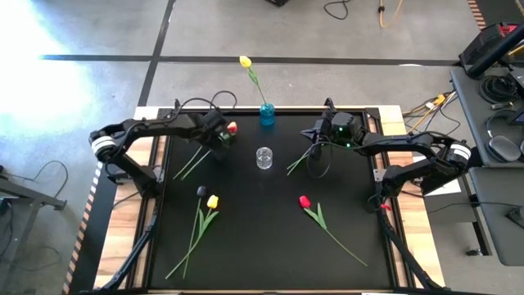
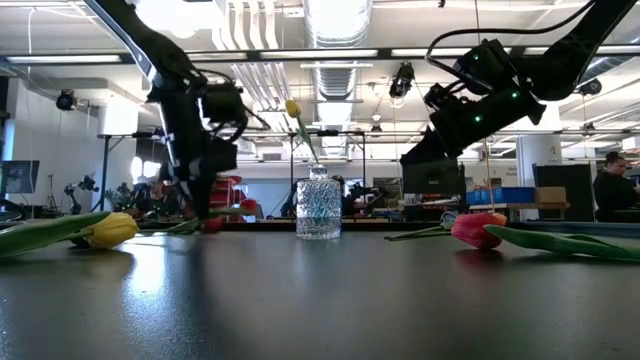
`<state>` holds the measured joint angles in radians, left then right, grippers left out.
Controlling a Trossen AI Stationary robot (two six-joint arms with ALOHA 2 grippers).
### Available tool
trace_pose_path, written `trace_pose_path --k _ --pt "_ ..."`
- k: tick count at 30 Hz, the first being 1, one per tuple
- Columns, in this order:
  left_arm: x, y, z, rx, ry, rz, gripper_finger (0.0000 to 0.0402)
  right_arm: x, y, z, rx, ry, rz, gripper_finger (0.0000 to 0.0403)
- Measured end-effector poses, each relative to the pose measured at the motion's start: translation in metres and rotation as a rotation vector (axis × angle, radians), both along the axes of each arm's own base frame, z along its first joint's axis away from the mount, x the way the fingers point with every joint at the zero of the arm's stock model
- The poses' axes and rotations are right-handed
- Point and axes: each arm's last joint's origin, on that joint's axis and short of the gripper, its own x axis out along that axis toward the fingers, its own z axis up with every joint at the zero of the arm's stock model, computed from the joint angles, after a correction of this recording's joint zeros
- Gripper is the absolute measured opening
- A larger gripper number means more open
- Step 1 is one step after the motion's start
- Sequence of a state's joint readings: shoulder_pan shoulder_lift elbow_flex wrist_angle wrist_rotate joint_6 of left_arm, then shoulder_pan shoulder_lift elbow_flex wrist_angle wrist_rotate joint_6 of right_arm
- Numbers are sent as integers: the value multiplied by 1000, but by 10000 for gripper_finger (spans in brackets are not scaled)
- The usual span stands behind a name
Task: Sort flowers into vase by color
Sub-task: Put the left orange tulip into the blue vase
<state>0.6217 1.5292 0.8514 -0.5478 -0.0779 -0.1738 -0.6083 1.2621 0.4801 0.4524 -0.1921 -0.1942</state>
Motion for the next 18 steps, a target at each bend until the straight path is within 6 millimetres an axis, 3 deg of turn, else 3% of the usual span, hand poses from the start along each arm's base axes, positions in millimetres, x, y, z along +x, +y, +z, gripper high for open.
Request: trace_pose_path --k 6,10,18 --pt "-4 -7 37 93 -253 -85 4 1 -1 3 -5 -29 -4 9" --pt "-3 -12 60 195 -564 -231 3 3 3 6 34 -94 137 9" --pt "0 -16 75 408 -959 -402 2 20 15 35 76 -338 245 30"
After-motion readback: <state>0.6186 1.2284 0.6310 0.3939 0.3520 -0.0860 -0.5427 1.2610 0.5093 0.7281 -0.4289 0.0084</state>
